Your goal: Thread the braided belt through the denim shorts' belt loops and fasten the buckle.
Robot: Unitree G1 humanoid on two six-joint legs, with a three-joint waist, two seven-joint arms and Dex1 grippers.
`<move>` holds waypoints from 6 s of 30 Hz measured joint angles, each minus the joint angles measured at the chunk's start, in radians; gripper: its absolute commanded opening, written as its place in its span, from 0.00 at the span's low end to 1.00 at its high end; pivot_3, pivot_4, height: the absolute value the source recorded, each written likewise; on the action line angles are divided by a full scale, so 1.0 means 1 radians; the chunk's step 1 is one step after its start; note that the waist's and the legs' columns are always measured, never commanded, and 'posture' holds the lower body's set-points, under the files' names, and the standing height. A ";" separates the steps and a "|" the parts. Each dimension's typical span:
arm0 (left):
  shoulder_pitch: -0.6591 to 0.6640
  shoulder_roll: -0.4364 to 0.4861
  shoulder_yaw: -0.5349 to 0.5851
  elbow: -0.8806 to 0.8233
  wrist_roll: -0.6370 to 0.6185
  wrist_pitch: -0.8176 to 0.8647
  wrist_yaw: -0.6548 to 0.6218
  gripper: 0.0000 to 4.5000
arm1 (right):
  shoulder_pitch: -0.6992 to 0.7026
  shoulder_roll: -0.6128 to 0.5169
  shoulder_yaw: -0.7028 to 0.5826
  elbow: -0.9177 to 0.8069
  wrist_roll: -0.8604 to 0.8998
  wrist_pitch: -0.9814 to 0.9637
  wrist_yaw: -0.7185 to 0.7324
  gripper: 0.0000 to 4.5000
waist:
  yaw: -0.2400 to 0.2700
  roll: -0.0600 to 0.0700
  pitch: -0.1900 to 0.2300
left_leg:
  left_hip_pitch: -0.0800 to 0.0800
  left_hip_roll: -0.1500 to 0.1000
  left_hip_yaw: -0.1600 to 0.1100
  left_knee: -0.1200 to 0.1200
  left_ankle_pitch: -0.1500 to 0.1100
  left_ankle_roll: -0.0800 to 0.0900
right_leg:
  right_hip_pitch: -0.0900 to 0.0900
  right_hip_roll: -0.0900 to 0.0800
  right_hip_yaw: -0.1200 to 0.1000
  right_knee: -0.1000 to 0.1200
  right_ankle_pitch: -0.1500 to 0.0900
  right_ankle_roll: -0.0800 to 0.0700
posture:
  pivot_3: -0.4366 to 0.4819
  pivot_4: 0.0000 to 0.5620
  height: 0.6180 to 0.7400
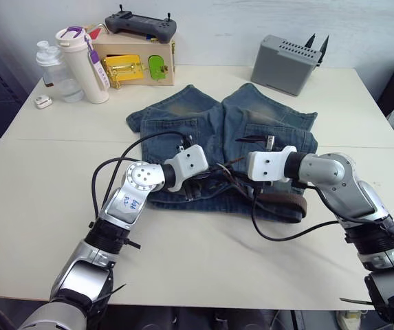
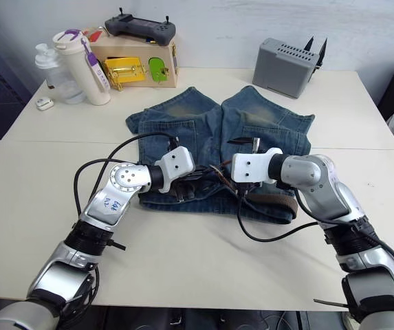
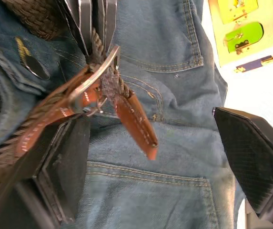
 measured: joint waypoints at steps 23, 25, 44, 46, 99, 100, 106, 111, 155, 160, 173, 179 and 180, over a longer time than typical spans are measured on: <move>-0.007 0.086 0.197 -0.078 -0.190 0.196 -0.077 0.99 | -0.036 -0.118 -0.052 0.146 0.005 -0.211 0.082 0.00 | 0.001 0.000 0.000 | 0.000 0.000 0.000 0.001 0.000 0.000 | 0.000 0.000 0.000 0.000 0.000 0.000 | 0.48 0.27 0.97; -0.007 0.083 0.205 -0.104 -0.217 0.233 -0.084 0.99 | -0.036 -0.143 -0.070 0.151 0.018 -0.218 0.092 0.00 | 0.002 0.000 0.000 | 0.000 0.000 0.000 0.002 0.000 0.000 | 0.001 0.000 0.000 0.000 0.000 0.000 | 0.48 0.27 0.97; -0.160 -0.146 0.029 0.041 -0.094 0.191 0.136 0.63 | -0.079 -0.141 -0.092 0.049 0.053 -0.079 0.122 0.00 | 0.001 0.000 0.000 | 0.000 0.000 0.000 0.002 0.000 0.000 | 0.001 0.001 0.000 0.000 0.000 0.000 | 0.48 0.27 0.97; -0.174 -0.140 0.006 0.061 -0.073 0.158 0.125 0.42 | -0.079 -0.140 -0.092 0.022 0.062 -0.053 0.122 0.00 | 0.001 0.000 0.000 | 0.000 0.000 0.000 0.002 0.000 0.000 | 0.001 0.001 0.000 0.000 0.000 0.000 | 0.48 0.27 0.97; -0.161 -0.417 0.835 -0.050 -0.771 1.070 0.678 0.00 | 0.079 0.285 -0.048 -0.036 0.529 0.796 -0.007 0.02 | -0.003 -0.005 -0.003 | 0.001 0.001 0.000 0.001 0.000 -0.003 | 0.000 0.001 0.001 0.002 0.000 0.000 | 0.48 0.27 0.97; -0.155 -0.409 0.835 -0.055 -0.776 1.078 0.679 0.00 | 0.079 0.284 -0.040 -0.034 0.513 0.781 -0.008 0.02 | -0.003 -0.006 -0.004 | 0.002 0.001 0.000 0.001 -0.001 -0.004 | 0.000 0.001 0.001 0.002 0.000 0.000 | 0.48 0.27 0.97; -0.056 -0.327 0.837 -0.117 -0.789 1.121 0.677 0.00 | 0.103 0.277 -0.085 -0.059 0.540 0.774 0.014 0.02 | -0.002 -0.006 -0.005 | 0.002 0.001 -0.001 0.001 -0.001 -0.004 | 0.000 0.001 0.001 0.002 0.000 0.000 | 0.48 0.27 0.97; -0.010 -0.301 0.828 -0.130 -0.789 1.084 0.662 0.00 | 0.089 0.149 -0.127 -0.154 0.556 0.798 0.067 0.02 | 0.001 -0.006 -0.005 | 0.001 0.000 -0.001 0.001 -0.001 -0.004 | 0.000 0.001 0.000 0.001 0.000 0.000 | 0.48 0.27 0.97; 0.096 -0.123 0.591 -0.128 -0.771 0.779 0.498 0.00 | -0.066 0.353 -0.034 0.230 0.461 0.624 0.195 0.02 | -0.009 -0.006 -0.005 | 0.001 0.001 -0.001 0.000 -0.002 -0.004 | 0.000 0.001 0.000 0.000 0.000 0.000 | 0.48 0.27 0.97; 0.106 -0.127 0.588 -0.121 -0.758 0.746 0.503 0.00 | -0.066 0.379 -0.034 0.231 0.464 0.624 0.195 0.02 | -0.004 -0.007 -0.005 | 0.001 0.001 -0.001 0.000 -0.002 -0.004 | 0.000 0.001 0.000 0.000 0.000 0.000 | 0.48 0.27 0.97; 0.124 -0.102 0.548 -0.094 -0.725 0.681 0.459 0.00 | -0.082 0.384 -0.030 0.259 0.449 0.655 0.200 0.02 | -0.005 -0.006 -0.005 | 0.001 0.001 -0.001 0.000 -0.002 -0.004 | 0.000 0.001 0.000 0.000 0.000 0.000 | 0.48 0.27 0.97; 0.116 -0.100 0.530 -0.078 -0.709 0.652 0.431 0.00 | -0.129 0.387 -0.017 0.311 0.451 0.716 0.221 0.02 | -0.005 -0.007 -0.005 | 0.002 0.001 -0.001 0.000 -0.002 -0.003 | 0.001 0.001 0.000 0.000 0.000 0.000 | 0.48 0.27 0.97; 0.108 -0.100 0.524 -0.072 -0.705 0.647 0.424 0.00 | -0.136 0.385 -0.007 0.317 0.444 0.719 0.227 0.02 | -0.005 -0.007 -0.005 | 0.002 0.001 -0.001 0.000 -0.002 -0.003 | 0.001 0.001 0.000 0.000 0.000 0.000 | 0.48 0.27 0.97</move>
